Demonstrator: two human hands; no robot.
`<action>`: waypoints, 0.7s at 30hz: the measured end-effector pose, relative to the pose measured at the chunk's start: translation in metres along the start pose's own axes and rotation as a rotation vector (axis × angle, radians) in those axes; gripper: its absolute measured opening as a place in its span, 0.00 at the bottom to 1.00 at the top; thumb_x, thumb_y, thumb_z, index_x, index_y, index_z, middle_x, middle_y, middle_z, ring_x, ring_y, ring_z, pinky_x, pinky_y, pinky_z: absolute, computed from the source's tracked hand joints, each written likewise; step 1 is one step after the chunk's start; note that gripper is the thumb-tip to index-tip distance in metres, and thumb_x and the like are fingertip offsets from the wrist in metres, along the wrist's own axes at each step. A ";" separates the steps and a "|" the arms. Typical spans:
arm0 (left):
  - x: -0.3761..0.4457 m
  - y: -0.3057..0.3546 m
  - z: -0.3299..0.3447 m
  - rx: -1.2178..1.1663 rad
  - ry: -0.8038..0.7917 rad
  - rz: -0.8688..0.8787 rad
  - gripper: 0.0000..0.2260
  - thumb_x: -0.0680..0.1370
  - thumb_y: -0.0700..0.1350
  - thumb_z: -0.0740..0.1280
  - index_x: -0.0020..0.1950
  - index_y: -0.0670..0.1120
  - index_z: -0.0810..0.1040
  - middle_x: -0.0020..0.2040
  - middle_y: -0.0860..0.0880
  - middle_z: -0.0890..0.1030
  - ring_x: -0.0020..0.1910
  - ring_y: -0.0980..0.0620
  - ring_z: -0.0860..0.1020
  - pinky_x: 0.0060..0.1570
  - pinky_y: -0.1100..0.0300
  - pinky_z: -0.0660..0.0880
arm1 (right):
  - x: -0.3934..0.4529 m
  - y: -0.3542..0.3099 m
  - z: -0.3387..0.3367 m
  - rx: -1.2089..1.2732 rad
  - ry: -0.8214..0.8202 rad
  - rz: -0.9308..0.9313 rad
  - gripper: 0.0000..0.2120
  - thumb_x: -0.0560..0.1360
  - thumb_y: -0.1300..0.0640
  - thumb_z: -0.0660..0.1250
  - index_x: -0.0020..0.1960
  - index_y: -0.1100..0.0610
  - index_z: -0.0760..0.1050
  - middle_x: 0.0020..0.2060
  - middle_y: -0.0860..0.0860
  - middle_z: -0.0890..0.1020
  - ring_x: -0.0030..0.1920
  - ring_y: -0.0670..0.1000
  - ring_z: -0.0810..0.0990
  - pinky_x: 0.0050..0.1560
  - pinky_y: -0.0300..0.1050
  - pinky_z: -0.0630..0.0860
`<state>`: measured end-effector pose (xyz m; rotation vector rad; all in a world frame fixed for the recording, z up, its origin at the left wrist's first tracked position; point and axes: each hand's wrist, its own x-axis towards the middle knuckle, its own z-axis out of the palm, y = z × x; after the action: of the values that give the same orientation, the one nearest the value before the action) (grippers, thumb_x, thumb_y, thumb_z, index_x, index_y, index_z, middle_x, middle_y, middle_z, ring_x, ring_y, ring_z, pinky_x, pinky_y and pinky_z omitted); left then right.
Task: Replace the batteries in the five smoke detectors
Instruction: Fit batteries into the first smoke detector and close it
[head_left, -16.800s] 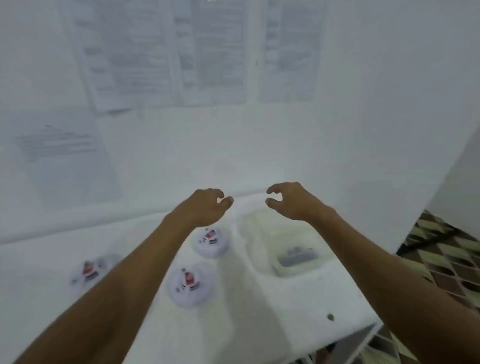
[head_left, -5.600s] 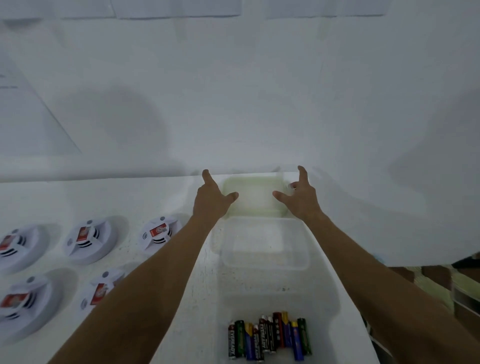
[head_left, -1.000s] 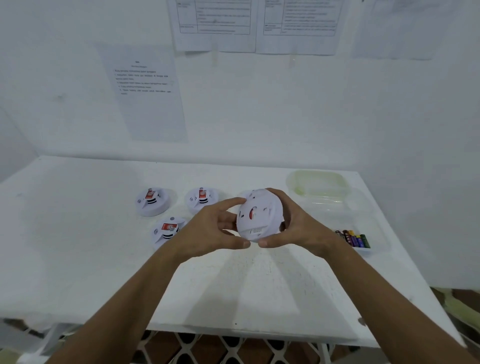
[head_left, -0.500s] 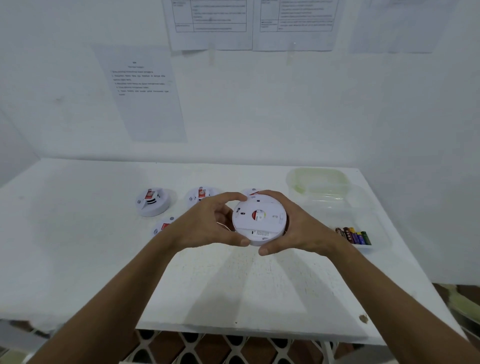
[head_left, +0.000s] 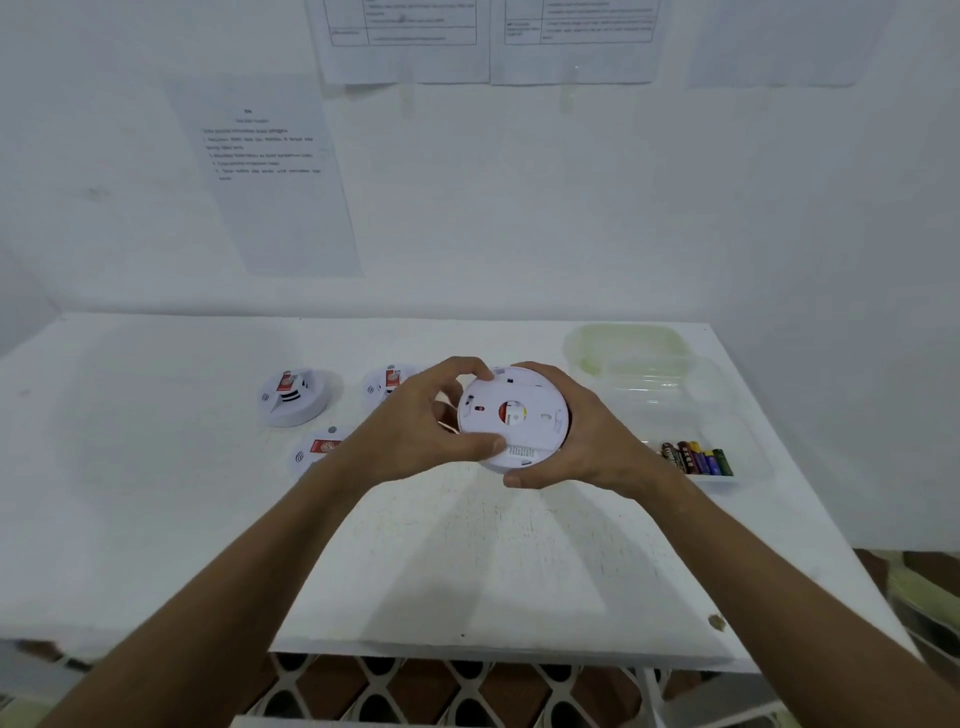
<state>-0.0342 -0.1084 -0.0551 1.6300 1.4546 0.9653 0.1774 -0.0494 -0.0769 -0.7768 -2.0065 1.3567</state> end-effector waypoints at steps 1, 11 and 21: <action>0.000 0.000 0.002 0.022 0.013 -0.005 0.24 0.65 0.49 0.81 0.56 0.60 0.74 0.51 0.50 0.77 0.47 0.46 0.83 0.43 0.44 0.82 | 0.000 0.001 0.001 -0.005 -0.004 0.002 0.44 0.58 0.68 0.84 0.68 0.49 0.71 0.61 0.45 0.78 0.61 0.45 0.77 0.55 0.42 0.80; -0.007 0.008 0.021 0.074 0.155 -0.005 0.23 0.63 0.46 0.82 0.49 0.49 0.73 0.48 0.57 0.76 0.37 0.55 0.81 0.28 0.56 0.79 | -0.001 0.006 -0.001 0.021 -0.055 0.015 0.43 0.58 0.71 0.82 0.69 0.52 0.72 0.66 0.47 0.77 0.64 0.50 0.77 0.59 0.48 0.81; -0.007 -0.005 0.003 0.209 -0.007 -0.043 0.32 0.63 0.55 0.80 0.65 0.55 0.75 0.61 0.59 0.77 0.48 0.59 0.82 0.44 0.63 0.81 | -0.003 0.014 -0.009 0.024 -0.085 0.106 0.45 0.59 0.69 0.83 0.70 0.50 0.71 0.61 0.47 0.80 0.63 0.49 0.78 0.56 0.46 0.81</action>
<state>-0.0341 -0.1152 -0.0614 1.7403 1.6234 0.8043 0.1876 -0.0416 -0.0882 -0.8374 -2.0355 1.4944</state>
